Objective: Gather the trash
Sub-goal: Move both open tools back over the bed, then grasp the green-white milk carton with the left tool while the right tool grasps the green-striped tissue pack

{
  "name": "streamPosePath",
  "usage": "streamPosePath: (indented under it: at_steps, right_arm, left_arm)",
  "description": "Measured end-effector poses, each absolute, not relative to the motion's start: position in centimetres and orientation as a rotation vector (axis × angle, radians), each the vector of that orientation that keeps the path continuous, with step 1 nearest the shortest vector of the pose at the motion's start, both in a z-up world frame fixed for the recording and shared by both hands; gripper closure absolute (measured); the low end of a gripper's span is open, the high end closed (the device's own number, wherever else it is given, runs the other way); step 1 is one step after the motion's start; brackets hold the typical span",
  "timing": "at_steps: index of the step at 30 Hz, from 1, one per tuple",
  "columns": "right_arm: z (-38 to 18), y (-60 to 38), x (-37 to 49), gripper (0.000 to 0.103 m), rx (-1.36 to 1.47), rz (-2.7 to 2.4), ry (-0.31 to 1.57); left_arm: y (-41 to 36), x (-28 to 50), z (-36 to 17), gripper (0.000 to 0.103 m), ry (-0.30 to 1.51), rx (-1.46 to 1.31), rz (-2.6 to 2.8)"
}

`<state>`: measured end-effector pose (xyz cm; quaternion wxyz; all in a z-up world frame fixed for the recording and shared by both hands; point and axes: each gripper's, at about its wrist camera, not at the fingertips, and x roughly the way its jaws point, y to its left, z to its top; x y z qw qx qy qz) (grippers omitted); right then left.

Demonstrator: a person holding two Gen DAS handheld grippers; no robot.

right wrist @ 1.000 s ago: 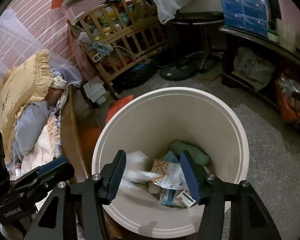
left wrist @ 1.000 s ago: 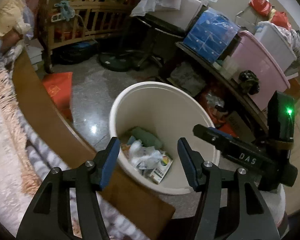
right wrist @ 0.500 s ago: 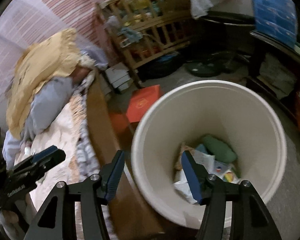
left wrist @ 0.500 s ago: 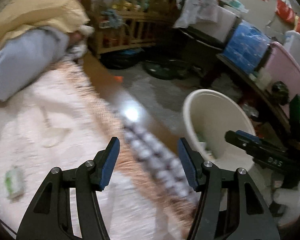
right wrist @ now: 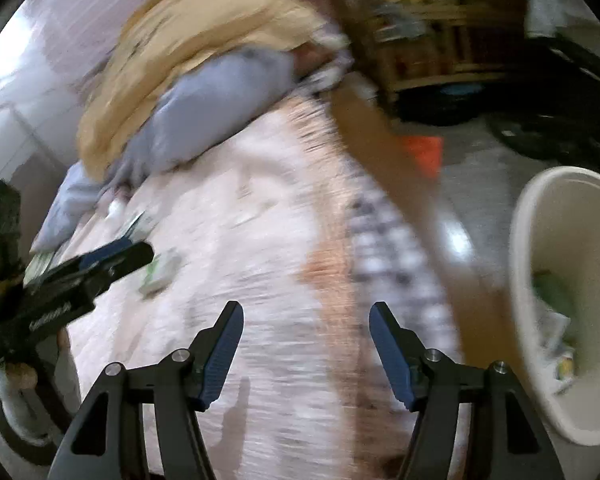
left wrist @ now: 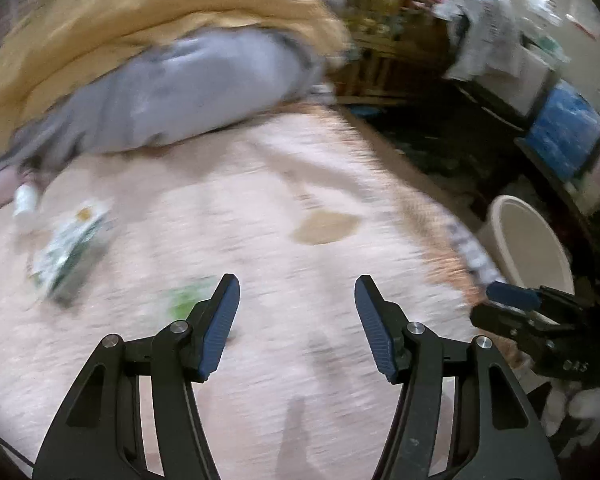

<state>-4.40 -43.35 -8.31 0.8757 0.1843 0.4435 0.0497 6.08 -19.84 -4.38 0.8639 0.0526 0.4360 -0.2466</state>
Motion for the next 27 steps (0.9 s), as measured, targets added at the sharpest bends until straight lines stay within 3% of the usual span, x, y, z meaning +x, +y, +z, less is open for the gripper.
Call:
streamPosePath:
  at_steps: [13, 27]
  right_arm:
    - [-9.5, -28.7, 4.2, 0.028, 0.236, 0.393, 0.996]
    - [-13.4, -20.6, 10.0, 0.023, 0.010, 0.319, 1.041]
  left_arm:
    - [-4.0, 13.6, -6.8, 0.038, 0.958, 0.014, -0.224]
    - [-5.5, 21.2, -11.0, 0.037, 1.003, 0.189, -0.221]
